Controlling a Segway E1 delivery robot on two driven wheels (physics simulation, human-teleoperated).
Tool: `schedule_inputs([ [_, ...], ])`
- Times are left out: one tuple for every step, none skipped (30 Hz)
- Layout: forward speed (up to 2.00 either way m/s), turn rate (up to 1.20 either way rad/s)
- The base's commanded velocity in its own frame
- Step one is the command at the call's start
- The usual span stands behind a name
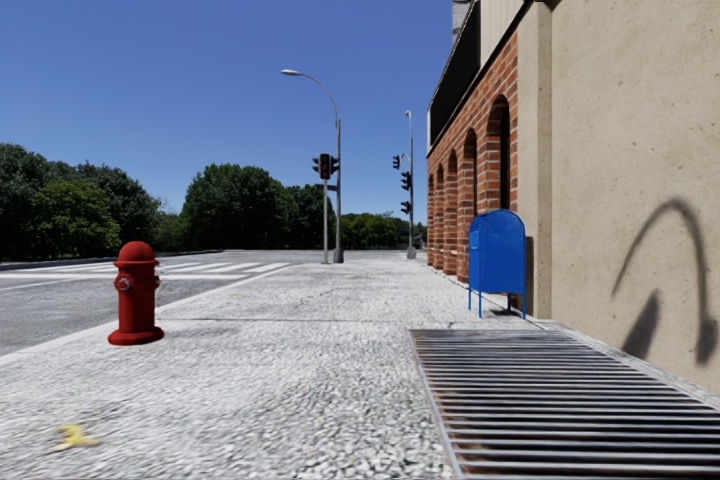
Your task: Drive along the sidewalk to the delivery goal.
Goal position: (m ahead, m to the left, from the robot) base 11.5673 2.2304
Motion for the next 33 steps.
schedule_inputs([
  [2.00,0.00],
  [2.00,0.00],
  [2.00,0.00],
  [2.00,0.00],
  [2.00,0.00],
  [2.00,0.00],
  [2.00,0.00],
  [2.00,0.00],
  [2.00,0.00],
  [2.00,0.00],
  [2.00,0.00],
  [2.00,0.00],
  [2.00,0.00],
  [2.00,0.00],
  [2.00,0.00],
  [2.00,0.00],
  [2.00,0.00],
  [2.00,0.00],
  [2.00,0.00],
  [2.00,0.00],
  [2.00,0.00],
  [2.00,0.00],
  [2.00,0.00],
  [2.00,0.00],
  [2.00,0.00],
  [2.00,0.00],
  [2.00,0.00],
  [2.00,0.00],
  [2.00,0.00],
  [2.00,0.00],
  [2.00,0.00],
  [2.00,0.00],
  [2.00,0.00],
])
